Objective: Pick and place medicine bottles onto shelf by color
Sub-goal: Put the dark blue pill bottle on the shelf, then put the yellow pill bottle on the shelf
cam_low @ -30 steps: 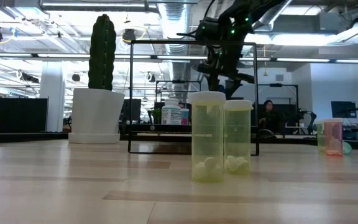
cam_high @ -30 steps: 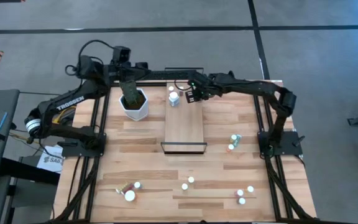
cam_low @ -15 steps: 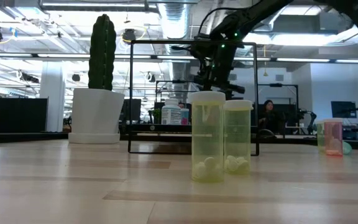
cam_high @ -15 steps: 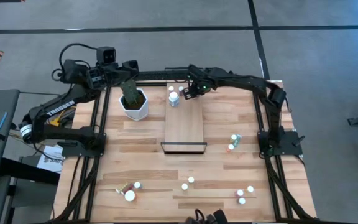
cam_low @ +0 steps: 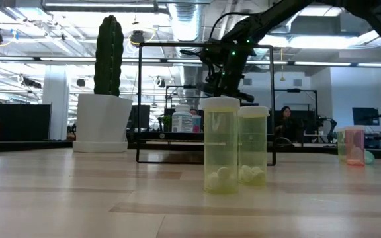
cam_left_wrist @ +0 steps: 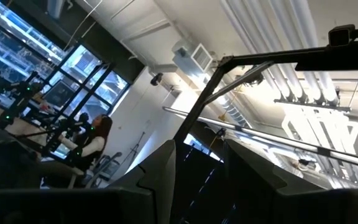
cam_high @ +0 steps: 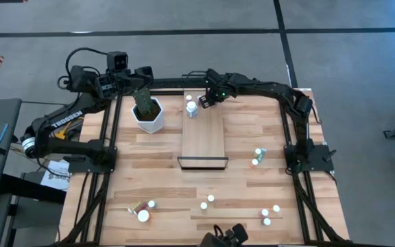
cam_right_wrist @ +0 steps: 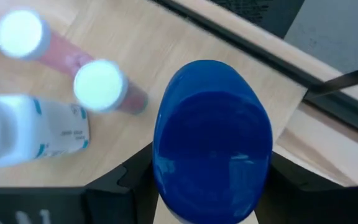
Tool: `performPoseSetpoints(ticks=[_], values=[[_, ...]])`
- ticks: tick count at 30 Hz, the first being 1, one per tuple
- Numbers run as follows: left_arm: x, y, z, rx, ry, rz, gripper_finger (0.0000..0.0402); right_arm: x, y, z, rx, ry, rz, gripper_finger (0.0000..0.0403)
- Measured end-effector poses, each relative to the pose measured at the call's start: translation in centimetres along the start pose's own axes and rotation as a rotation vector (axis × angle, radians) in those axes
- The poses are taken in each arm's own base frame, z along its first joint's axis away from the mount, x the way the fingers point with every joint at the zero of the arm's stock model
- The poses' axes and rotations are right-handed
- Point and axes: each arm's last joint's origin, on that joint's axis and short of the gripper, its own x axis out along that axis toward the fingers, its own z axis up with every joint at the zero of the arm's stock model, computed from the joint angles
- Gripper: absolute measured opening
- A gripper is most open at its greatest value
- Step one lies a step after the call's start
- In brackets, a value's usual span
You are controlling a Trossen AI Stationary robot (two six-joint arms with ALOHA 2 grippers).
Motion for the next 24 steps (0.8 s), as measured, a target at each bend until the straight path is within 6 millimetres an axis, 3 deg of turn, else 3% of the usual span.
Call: performPoseSetpoints(ticks=[17, 24], values=[[0.0, 0.0, 0.0, -0.002, 0.009, -0.002, 0.0120, -0.1, -0.1, 0.2, -0.012, -0.005, 0.026, 0.0246], [0.0, 0.0, -0.1, -0.005, 0.021, -0.006, 0.0120, -3.6, -0.5, 0.4, -0.022, -0.033, 0.041, 0.0246]])
